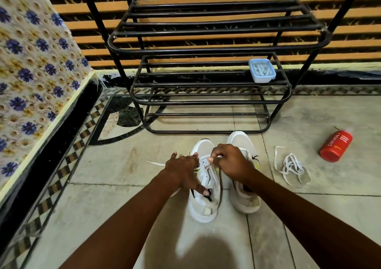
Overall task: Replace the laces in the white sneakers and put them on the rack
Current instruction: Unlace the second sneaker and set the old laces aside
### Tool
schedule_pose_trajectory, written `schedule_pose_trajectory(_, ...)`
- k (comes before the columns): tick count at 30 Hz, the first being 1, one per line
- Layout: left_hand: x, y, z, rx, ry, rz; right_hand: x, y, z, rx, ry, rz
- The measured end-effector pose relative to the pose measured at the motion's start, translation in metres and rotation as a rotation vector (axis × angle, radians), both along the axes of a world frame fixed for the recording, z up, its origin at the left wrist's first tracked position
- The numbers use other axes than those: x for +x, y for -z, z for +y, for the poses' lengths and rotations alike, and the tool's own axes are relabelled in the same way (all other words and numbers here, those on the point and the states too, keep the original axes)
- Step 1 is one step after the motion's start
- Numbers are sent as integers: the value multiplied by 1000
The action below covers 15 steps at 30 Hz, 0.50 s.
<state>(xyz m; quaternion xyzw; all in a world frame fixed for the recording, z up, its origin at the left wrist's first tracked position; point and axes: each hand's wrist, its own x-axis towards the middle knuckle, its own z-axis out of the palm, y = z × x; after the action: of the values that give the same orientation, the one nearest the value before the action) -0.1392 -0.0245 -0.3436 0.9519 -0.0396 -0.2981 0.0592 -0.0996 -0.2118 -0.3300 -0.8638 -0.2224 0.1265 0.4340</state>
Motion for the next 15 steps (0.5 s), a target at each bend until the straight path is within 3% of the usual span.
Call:
schedule_pose_trajectory(2, -1, -1, 0, -20, -19, -1, -3, -4, 0, 220, 96, 241)
schedule_pose_trajectory(4, -1, -2, -1, -32, -29, -2, -4, -13, 0, 208, 88, 347)
schedule_pose_trajectory(8, -1, -1, -2, -19, -14, 7, 6, -10, -6, -305, -128, 55)
schedule_pose_trajectory(10, -1, 0, -1, -20, -11, 15, 7, -12, -5, -323, -178, -23)
schedule_pose_trajectory(12, -1, 0, 0, -26, -17, 11, 6, -16, -4, -216, -200, -71)
schedule_pose_trajectory(15, 1, 1, 2, -32, -26, 2, 8, -22, -7, 275, 37, 224)
